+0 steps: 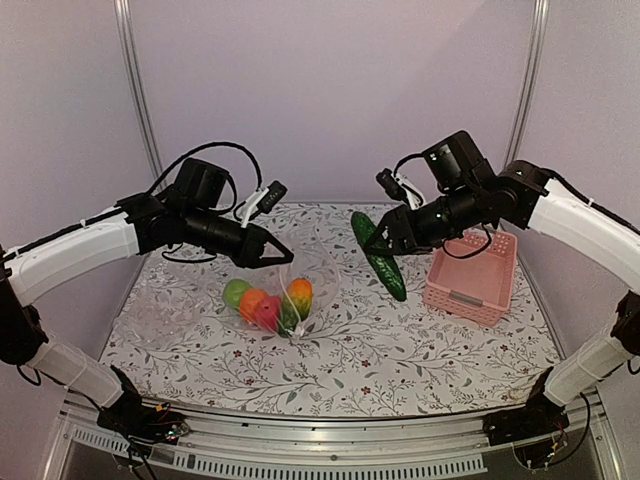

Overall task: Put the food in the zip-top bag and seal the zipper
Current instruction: Place the fake vegetable in the zipper food storage bag.

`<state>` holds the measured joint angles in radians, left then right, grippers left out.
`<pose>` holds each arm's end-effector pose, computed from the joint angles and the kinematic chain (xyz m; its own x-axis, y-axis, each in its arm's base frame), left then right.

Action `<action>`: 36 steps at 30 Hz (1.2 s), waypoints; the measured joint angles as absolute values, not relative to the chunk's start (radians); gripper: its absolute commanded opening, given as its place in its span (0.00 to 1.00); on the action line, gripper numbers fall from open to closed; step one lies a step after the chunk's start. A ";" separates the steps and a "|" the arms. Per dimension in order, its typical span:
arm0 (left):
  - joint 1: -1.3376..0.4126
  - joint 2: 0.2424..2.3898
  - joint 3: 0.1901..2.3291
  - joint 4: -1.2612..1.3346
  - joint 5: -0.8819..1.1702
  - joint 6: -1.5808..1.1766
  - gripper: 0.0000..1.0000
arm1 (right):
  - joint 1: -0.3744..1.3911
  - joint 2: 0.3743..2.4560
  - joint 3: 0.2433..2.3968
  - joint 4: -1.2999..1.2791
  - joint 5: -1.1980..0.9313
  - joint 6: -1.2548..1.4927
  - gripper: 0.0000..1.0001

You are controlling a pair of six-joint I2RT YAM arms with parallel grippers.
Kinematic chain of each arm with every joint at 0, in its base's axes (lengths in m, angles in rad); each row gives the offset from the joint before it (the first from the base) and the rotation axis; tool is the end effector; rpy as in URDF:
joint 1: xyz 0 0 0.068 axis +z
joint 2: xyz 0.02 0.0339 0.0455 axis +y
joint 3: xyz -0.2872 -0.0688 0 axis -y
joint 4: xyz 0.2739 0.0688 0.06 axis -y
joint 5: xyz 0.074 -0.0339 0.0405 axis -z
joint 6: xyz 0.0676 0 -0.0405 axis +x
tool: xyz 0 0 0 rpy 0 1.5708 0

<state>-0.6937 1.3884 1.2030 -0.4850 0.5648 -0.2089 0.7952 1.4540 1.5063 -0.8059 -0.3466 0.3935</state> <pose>0.2467 -0.2522 0.3230 -0.6462 0.3095 -0.6976 0.7447 0.4554 -0.4878 0.2337 0.2712 0.3788 -0.7665 -0.2666 -0.5844 -0.5967 0.6322 0.4943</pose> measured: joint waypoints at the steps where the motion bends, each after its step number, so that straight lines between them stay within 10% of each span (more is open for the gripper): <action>1: -0.694 1.388 1.203 -0.485 0.565 -0.209 0.00 | 0.807 1.473 1.508 -0.807 -0.349 0.399 0.46; 36: -0.770 1.402 1.203 -0.495 0.590 -0.175 0.00 | 0.961 1.748 1.588 -0.529 -0.274 0.764 0.46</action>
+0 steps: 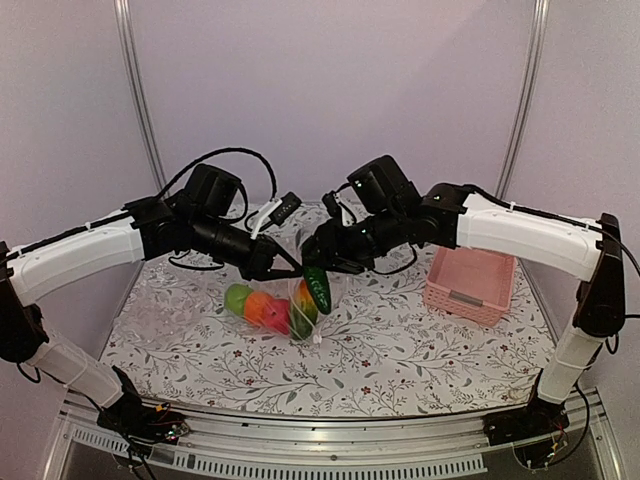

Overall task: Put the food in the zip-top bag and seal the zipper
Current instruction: Place the fake vegetable in the zipper food storage bag.

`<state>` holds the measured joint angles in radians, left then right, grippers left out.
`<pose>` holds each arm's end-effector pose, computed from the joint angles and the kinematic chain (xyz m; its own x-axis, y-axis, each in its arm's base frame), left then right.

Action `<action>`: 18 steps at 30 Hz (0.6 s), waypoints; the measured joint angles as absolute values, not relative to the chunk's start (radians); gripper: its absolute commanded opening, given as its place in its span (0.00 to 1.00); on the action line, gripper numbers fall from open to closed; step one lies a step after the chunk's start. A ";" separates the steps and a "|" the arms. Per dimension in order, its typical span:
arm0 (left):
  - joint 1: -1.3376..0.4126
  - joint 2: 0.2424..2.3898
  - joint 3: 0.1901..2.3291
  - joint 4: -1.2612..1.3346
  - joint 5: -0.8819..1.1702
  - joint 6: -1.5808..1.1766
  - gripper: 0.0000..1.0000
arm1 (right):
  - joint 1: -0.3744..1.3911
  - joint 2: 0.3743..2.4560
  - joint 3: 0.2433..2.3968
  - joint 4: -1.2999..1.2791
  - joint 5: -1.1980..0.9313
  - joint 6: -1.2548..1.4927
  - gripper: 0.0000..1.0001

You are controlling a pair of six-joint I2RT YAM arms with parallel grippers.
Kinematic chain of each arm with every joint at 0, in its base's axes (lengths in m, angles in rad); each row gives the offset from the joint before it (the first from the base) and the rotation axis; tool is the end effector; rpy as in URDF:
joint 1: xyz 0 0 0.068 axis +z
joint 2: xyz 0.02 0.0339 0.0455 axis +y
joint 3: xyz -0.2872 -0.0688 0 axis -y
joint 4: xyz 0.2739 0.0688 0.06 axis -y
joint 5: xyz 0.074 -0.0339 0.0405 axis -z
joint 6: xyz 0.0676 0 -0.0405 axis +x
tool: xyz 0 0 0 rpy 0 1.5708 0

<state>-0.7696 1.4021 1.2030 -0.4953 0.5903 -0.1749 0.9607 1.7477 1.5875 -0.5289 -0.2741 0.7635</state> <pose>0.2267 -0.2721 0.3180 -0.6066 0.3865 -0.6947 0.7918 0.3719 -0.4845 0.2473 0.3857 0.3233 -0.8915 -0.1135 -0.4386 -0.4046 0.6351 0.6580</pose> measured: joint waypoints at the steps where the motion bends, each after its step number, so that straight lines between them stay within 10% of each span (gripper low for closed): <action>1: -0.769 1.402 1.203 -0.495 0.589 -0.174 0.00 | 0.967 1.752 1.587 -0.519 -0.253 0.771 0.46; 18: -0.720 1.402 1.197 -0.465 0.639 -0.232 0.00 | 1.020 1.822 1.587 -0.464 0.011 0.675 0.75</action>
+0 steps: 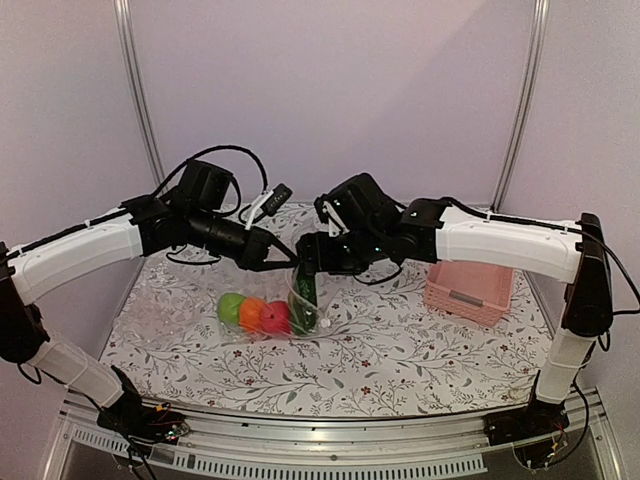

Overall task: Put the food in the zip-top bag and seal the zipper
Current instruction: Place the fake vegetable in the zipper food storage bag, then pass from the left arm to the right

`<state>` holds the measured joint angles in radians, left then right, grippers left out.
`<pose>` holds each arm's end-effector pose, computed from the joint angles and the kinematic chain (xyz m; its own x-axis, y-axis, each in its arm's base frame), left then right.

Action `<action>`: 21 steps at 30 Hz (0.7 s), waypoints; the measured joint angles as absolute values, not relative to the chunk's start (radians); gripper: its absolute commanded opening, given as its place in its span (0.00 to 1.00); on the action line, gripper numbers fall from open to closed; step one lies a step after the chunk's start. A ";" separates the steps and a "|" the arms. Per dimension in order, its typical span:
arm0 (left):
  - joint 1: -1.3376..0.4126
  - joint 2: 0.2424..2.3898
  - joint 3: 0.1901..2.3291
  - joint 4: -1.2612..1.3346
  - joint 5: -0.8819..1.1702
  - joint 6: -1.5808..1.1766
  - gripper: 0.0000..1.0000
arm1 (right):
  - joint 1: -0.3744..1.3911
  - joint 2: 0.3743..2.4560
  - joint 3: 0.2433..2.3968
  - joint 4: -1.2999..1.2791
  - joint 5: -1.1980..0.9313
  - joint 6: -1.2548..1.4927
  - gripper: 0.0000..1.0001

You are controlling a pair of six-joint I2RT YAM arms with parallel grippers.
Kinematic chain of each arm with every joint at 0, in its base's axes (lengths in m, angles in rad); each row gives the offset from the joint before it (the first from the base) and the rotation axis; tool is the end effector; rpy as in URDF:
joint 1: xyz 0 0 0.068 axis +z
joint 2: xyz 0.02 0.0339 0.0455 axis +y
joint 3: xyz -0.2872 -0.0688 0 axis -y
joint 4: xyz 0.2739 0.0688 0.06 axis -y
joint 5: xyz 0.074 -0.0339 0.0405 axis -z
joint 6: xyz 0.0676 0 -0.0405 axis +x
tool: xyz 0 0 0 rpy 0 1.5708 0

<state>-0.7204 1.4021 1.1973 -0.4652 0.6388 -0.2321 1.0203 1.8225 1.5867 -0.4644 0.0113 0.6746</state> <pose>0.2385 -0.2630 0.3200 -0.6568 0.3308 -0.6776 0.7499 0.3814 -0.5406 0.2518 0.4088 0.2948 -0.7927 -0.0976 -0.6018 -0.4515 0.7573 0.4719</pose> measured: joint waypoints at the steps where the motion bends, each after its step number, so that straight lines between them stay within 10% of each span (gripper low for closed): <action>1: -0.703 1.402 1.196 -0.458 0.639 -0.242 0.00 | 1.021 1.822 1.587 -0.462 0.011 0.668 0.76; 21: -0.527 1.452 1.195 -0.439 0.593 -0.349 0.00 | 1.109 1.600 1.367 -0.314 -0.014 0.600 0.67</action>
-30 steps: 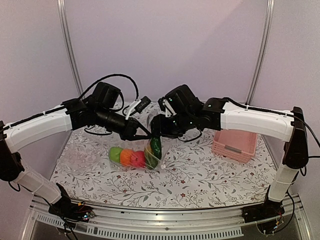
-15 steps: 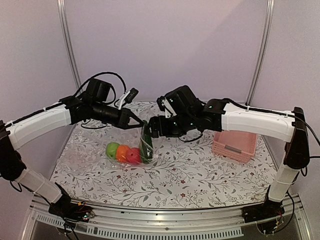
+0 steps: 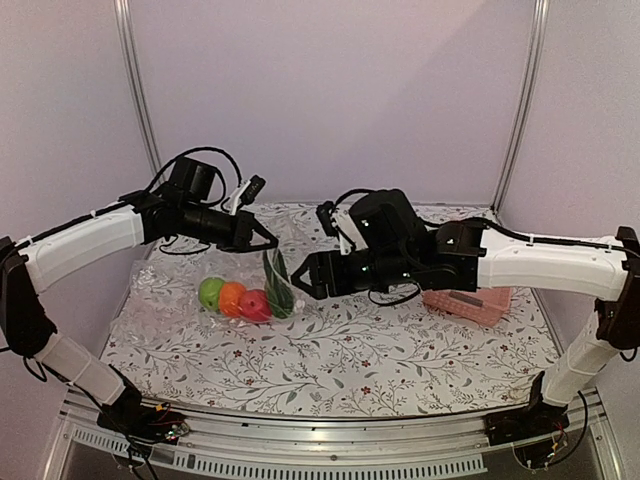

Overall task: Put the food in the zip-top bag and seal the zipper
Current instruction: Pass from the left arm to the right

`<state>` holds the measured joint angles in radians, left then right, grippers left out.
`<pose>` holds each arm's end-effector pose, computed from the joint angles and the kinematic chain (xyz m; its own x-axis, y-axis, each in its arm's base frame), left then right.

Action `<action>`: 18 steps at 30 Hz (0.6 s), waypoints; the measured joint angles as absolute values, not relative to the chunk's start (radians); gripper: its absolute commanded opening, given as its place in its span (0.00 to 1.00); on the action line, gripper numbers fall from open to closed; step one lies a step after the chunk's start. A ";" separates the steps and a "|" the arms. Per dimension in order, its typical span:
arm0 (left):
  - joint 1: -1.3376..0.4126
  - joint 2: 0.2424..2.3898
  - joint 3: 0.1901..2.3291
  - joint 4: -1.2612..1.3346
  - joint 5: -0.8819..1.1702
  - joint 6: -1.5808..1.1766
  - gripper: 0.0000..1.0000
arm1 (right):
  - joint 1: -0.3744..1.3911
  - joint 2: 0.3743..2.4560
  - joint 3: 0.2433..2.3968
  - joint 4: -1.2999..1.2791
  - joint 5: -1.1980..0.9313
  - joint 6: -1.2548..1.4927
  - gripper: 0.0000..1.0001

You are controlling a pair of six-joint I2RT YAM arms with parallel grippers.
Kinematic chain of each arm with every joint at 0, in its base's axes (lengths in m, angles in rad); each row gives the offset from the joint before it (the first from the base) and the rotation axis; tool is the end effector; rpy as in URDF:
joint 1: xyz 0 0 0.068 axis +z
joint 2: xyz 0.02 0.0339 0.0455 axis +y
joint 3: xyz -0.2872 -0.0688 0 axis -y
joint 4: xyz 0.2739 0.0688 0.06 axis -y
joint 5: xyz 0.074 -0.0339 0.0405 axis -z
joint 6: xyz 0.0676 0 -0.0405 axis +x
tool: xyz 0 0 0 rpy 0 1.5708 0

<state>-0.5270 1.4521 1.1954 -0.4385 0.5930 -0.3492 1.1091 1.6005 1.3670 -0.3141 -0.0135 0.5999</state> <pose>0.2974 -0.2167 0.3039 -0.7898 0.1313 -0.5991 0.5510 0.5809 -0.5991 0.1906 0.3852 0.3218 -0.6997 -0.1391 -0.7007 -0.6122 0.6223 0.4878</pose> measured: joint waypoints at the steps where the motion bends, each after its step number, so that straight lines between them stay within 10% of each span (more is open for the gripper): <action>1: -0.525 1.452 1.195 -0.439 0.593 -0.350 0.00 | 1.127 1.608 1.359 -0.313 0.004 0.601 0.65; 18: -0.521 1.452 1.195 -0.439 0.589 -0.350 0.00 | 1.198 1.787 1.314 -0.236 0.147 0.696 0.49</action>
<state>-0.5213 1.4521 1.1950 -0.4385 0.5888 -0.3496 1.1976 1.7870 1.3144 -0.2363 0.1467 0.6956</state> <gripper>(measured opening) 0.006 0.519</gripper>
